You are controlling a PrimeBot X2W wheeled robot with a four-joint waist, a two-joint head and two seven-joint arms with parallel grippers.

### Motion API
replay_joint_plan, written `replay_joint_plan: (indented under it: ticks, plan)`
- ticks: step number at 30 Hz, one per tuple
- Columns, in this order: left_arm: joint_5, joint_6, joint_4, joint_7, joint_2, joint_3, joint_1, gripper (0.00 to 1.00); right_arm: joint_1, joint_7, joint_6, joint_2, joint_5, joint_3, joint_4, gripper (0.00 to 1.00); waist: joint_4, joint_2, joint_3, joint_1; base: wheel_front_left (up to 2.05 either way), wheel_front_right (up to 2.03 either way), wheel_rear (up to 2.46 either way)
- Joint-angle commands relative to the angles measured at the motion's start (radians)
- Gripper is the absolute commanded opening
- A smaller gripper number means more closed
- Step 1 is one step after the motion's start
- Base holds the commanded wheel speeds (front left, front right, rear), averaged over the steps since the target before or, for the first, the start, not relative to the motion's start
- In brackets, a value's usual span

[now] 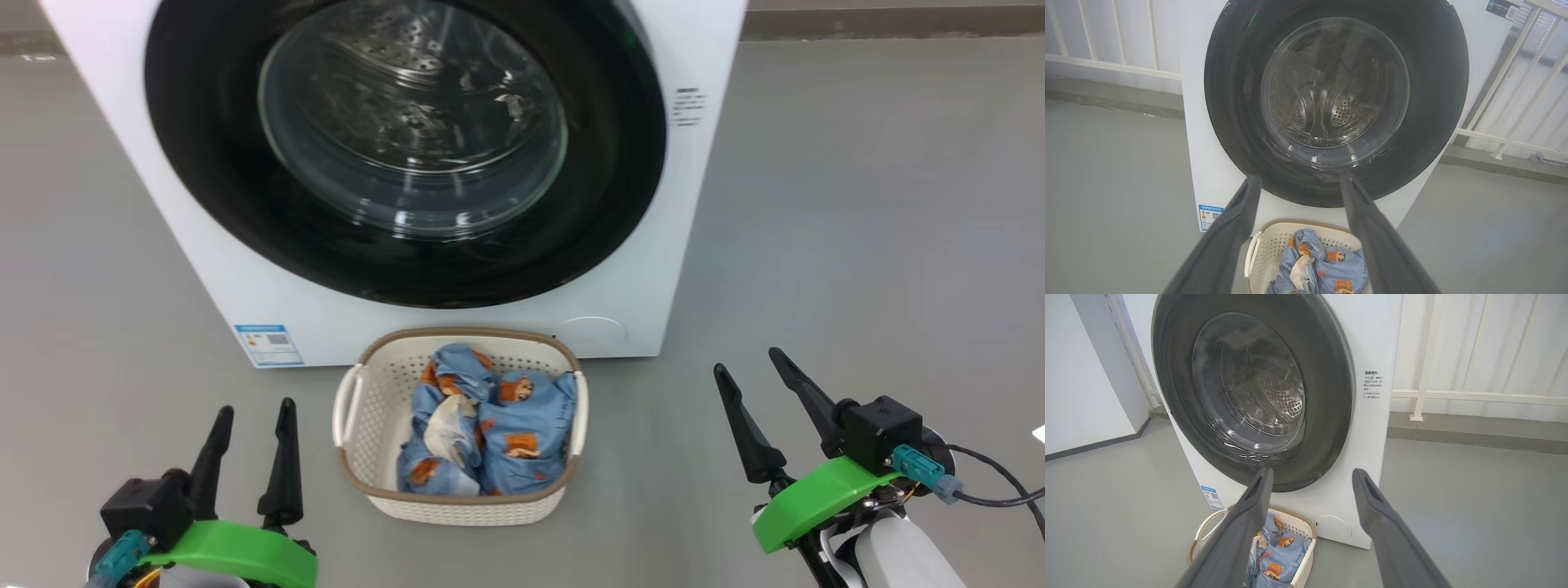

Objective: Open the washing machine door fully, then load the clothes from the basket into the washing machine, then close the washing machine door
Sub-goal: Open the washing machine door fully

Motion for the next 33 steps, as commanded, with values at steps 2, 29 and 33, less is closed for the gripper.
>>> replay_joint_plan:
  ticks: [2, 29, 33]
  plan:
    - [-0.008, -0.002, -0.03, -0.006, 0.026, 0.029, -0.041, 1.0, -0.029, -0.012, 0.002, 0.002, -0.002, 0.019, -0.024, 1.0, 0.001, -0.0001, 0.001, 0.0, 0.71, 0.71, -1.43]
    - [-0.005, -0.002, -0.018, -0.006, 0.024, 0.025, -0.036, 1.0, -0.025, -0.012, 0.002, -0.002, 0.026, 0.032, -0.029, 1.0, 0.006, -0.0001, -0.004, 0.0, 0.09, 0.09, -0.18]
    - [-0.001, -0.002, -0.016, -0.006, 0.024, 0.027, -0.038, 1.0, -0.023, -0.012, 0.002, 0.0, 0.025, 0.027, -0.033, 1.0, 0.007, -0.0001, -0.004, 0.0, 0.0, 0.0, 0.0]
